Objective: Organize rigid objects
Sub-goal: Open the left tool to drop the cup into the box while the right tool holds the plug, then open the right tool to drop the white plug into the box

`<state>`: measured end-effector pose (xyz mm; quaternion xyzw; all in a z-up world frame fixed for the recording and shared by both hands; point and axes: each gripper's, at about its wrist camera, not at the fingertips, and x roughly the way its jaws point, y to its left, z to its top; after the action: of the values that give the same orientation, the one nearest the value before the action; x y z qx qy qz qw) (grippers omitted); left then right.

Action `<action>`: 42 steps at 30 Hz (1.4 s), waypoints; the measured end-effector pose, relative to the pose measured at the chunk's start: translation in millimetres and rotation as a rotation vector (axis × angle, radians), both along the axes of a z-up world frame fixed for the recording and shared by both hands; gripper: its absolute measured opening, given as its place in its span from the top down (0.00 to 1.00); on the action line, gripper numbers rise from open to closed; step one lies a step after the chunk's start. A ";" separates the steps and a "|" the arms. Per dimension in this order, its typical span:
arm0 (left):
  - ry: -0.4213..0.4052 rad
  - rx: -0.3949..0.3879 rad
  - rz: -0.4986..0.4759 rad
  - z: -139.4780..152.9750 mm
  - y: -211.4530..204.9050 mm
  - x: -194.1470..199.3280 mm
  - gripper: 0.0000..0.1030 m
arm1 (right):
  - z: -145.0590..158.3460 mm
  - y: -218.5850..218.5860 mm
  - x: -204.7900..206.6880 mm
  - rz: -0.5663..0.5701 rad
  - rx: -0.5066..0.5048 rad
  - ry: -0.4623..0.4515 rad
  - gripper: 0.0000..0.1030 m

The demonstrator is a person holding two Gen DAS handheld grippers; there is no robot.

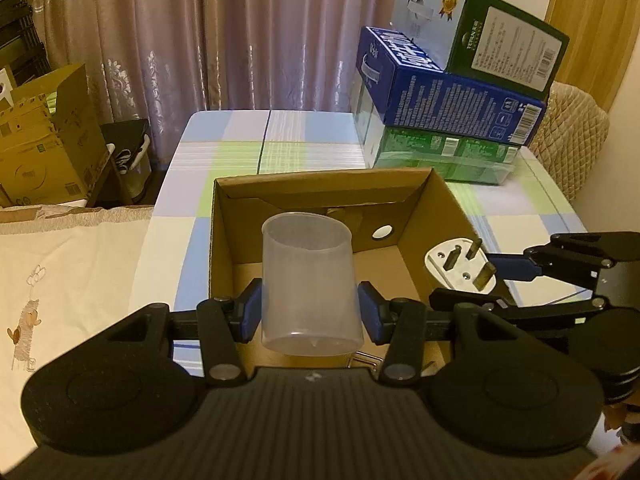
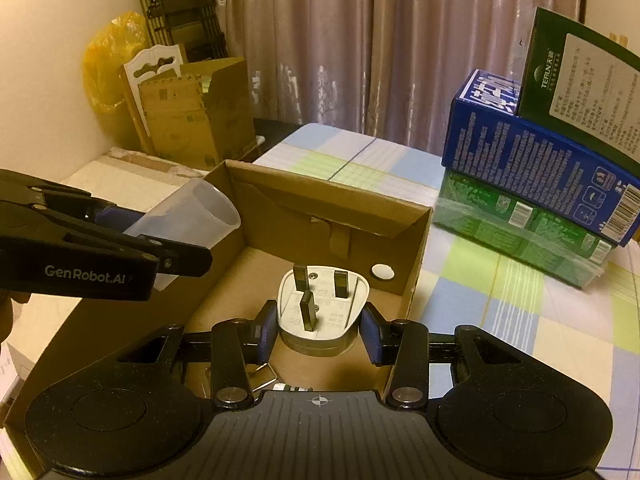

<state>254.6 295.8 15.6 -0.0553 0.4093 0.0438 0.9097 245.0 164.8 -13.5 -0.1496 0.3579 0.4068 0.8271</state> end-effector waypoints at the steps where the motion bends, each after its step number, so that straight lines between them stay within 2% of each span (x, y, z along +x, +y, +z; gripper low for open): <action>1: 0.004 0.004 -0.001 -1.6 0.5 1.6 0.57 | -1.2 0.6 0.9 -0.001 -0.001 0.001 0.61; 18: 0.020 0.024 -0.009 -11.4 1.0 11.8 0.57 | -10.1 3.6 4.5 -0.010 0.005 0.015 0.61; 21: 0.012 0.042 -0.006 -10.6 0.4 11.0 0.51 | -9.3 3.1 4.0 -0.011 0.009 0.017 0.61; 42: 0.001 0.053 -0.002 -1.7 1.1 5.7 0.51 | -5.4 0.4 7.0 -0.016 0.022 0.026 0.61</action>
<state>260.3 296.9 13.9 -0.0310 0.4084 0.0537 0.9107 252.0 165.2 -18.8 -0.1324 0.3654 0.4059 0.8272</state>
